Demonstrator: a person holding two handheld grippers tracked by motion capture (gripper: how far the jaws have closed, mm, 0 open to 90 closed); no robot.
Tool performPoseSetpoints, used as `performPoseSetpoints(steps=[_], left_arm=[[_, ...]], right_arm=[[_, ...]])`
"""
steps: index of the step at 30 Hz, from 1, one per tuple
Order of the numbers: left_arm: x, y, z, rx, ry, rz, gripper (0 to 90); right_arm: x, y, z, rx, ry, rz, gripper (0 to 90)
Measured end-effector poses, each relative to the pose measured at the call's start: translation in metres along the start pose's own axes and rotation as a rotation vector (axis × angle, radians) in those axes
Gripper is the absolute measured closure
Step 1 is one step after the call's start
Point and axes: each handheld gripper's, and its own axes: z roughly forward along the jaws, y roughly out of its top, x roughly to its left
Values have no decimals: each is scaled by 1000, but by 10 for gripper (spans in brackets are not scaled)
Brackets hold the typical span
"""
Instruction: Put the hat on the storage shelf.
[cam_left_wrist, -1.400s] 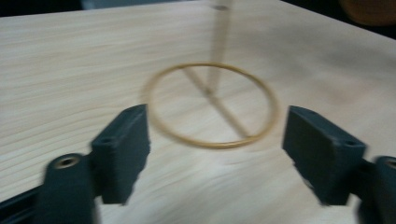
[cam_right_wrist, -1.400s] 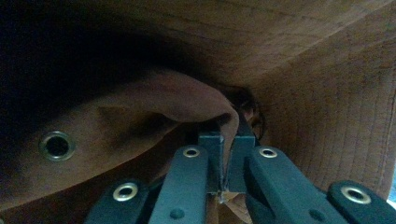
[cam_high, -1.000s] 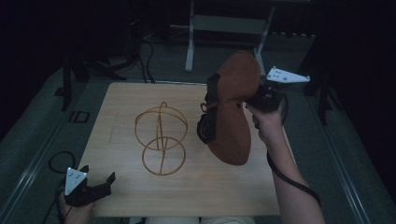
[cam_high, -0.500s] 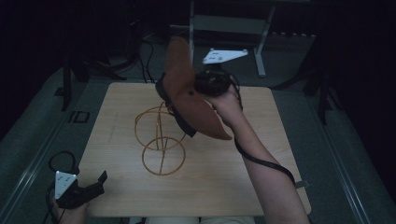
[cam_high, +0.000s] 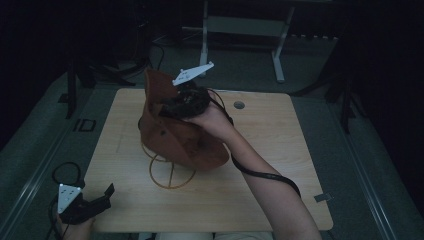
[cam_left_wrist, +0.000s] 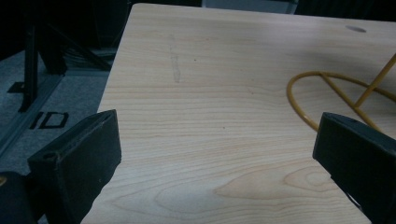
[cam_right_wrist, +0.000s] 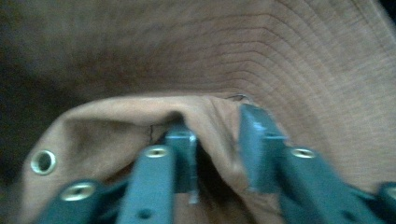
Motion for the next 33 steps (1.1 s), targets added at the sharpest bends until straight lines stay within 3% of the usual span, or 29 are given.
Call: performPoseSetpoints(steps=[10,12,13,14,17,18,22,27,33], left_arm=[[0,-1,1,8,-5,-5,17],[-1,-1,1,8,-7,-3,17],[0,-1,1,7,-8,-4,17],[0,-1,1,7,-8,-4,17],[-1,-1,1,6,-10,-6,17],[-1,-1,1,7,-8,-4,17],[-1,-2,2,14,-8,2,17],[-1,-3,2,13,-12,1,16],[-2,-4,3,9,-16,0,17]], right_arm=[[21,1,37,103,34,-61,304],[27,1,46,134,27,-88,256],[31,0,53,162,26,-119,174],[34,-1,57,179,29,-129,148],[47,-5,68,224,-70,-245,145],[49,-5,69,228,-83,-258,144],[45,-2,64,228,-41,-229,146],[43,-1,47,140,-24,-218,153],[32,-1,14,43,-25,-160,150]])
